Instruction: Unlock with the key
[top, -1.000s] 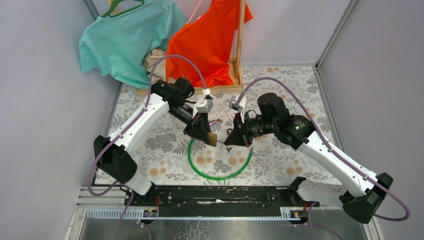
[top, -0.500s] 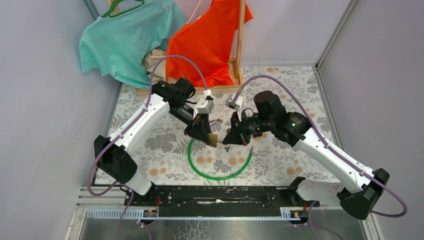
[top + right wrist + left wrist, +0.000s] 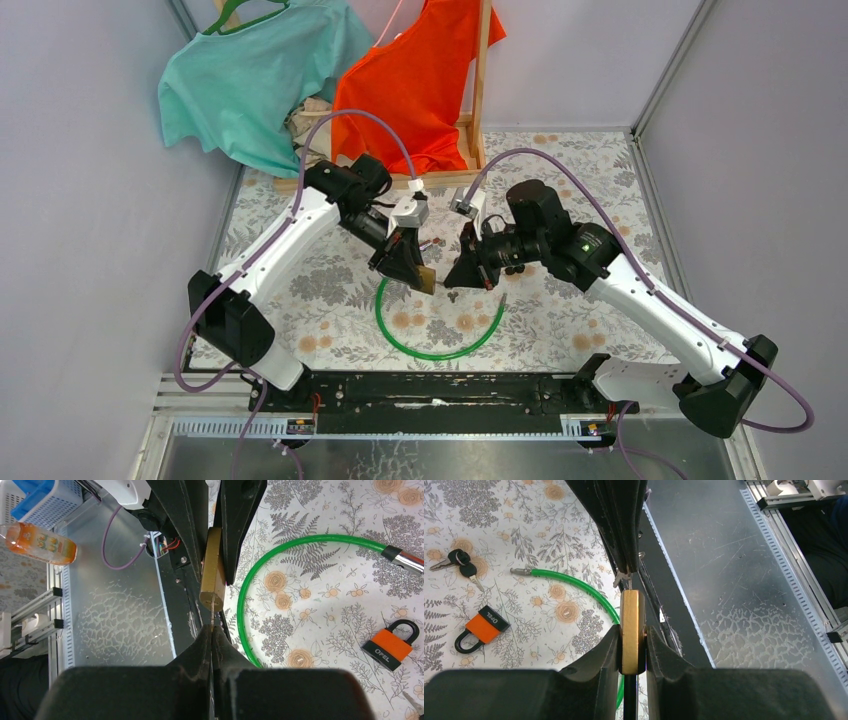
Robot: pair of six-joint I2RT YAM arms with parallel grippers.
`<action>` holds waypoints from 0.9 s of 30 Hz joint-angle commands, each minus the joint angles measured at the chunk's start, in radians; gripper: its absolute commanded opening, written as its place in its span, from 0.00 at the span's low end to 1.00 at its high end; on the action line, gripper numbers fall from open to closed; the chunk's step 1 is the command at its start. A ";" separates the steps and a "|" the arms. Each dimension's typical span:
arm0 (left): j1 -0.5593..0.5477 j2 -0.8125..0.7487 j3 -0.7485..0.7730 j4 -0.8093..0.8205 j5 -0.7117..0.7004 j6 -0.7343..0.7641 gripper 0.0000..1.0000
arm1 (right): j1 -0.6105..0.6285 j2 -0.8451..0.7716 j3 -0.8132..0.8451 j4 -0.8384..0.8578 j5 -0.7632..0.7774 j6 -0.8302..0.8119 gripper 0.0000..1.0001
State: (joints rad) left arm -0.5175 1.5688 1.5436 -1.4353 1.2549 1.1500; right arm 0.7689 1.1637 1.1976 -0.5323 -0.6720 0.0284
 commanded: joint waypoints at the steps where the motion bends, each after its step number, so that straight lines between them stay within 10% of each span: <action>1: -0.022 0.017 0.029 -0.014 0.206 0.013 0.00 | 0.006 -0.013 -0.002 0.159 0.011 0.025 0.00; 12: -0.036 0.096 0.156 -0.018 0.205 -0.044 0.00 | 0.005 -0.015 -0.069 0.301 0.013 0.118 0.00; 27: -0.037 -0.093 0.004 0.389 -0.191 -0.324 0.00 | -0.139 -0.048 -0.395 0.987 -0.299 0.852 0.00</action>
State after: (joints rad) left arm -0.5449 1.5112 1.5360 -1.2602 1.0924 0.9073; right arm 0.6399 1.1213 0.8276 0.1432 -0.8642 0.6220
